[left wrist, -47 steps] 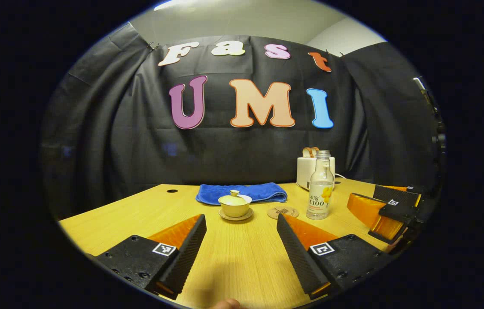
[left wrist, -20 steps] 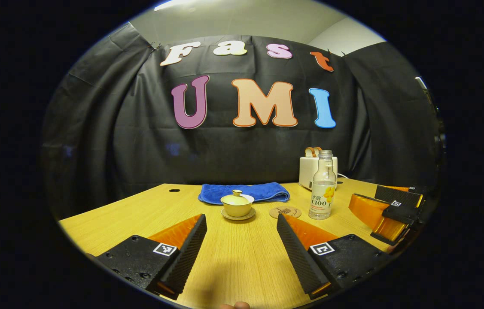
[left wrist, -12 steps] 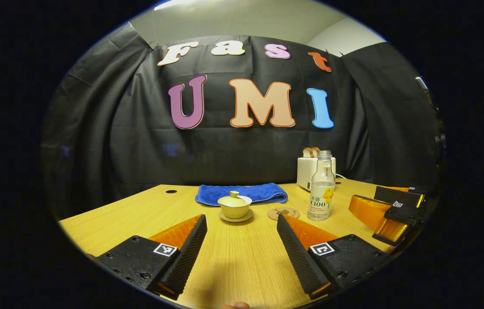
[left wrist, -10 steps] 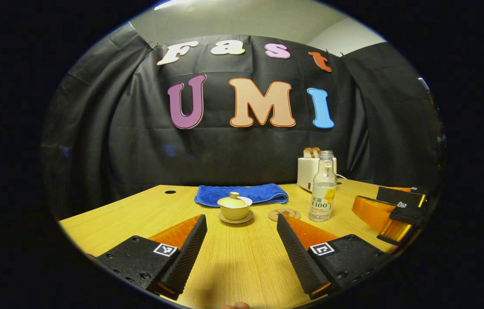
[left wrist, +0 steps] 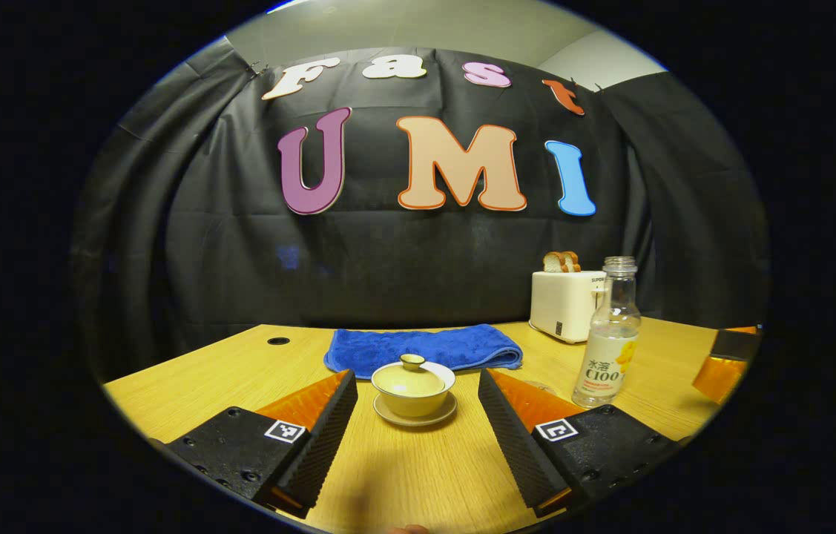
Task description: Open the teacup lid with one hand, grasp the water bottle and pour water into the teacup with the other hand; after pouring, place the water bottle on the coaster and then close the teacup lid.
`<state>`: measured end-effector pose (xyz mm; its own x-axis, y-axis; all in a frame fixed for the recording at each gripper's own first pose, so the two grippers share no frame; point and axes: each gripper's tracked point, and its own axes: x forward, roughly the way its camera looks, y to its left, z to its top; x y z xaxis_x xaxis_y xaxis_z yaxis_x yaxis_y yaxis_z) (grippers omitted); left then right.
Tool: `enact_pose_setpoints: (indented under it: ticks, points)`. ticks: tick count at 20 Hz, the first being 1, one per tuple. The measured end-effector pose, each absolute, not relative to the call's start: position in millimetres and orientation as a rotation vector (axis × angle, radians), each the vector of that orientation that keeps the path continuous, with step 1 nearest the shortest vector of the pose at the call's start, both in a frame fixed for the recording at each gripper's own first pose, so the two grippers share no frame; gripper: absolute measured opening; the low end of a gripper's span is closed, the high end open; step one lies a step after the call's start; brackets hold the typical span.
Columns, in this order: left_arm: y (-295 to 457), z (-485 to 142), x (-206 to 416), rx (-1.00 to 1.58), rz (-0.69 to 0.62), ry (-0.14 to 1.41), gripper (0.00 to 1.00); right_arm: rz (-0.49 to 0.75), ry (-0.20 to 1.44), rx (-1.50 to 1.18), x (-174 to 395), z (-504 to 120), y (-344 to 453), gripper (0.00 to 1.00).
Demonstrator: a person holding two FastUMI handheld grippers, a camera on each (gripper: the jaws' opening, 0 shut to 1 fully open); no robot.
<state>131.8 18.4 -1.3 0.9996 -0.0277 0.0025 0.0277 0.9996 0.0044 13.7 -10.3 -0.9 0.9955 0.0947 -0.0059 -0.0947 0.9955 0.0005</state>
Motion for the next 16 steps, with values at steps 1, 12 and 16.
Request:
enact_pose_setpoints:
  ticks: [1,12,16]
  points:
    - [20,-1,141,0.003,-0.025,0.0,0.96,0.093,0.006,0.0,14,-1,-12,0.98]
    - [22,-12,211,0.043,-0.003,0.066,0.96,0.049,0.004,-0.001,19,0,-37,0.98]
    - [23,-22,221,0.046,0.004,0.126,0.96,0.027,0.003,-0.001,21,0,-47,0.98]
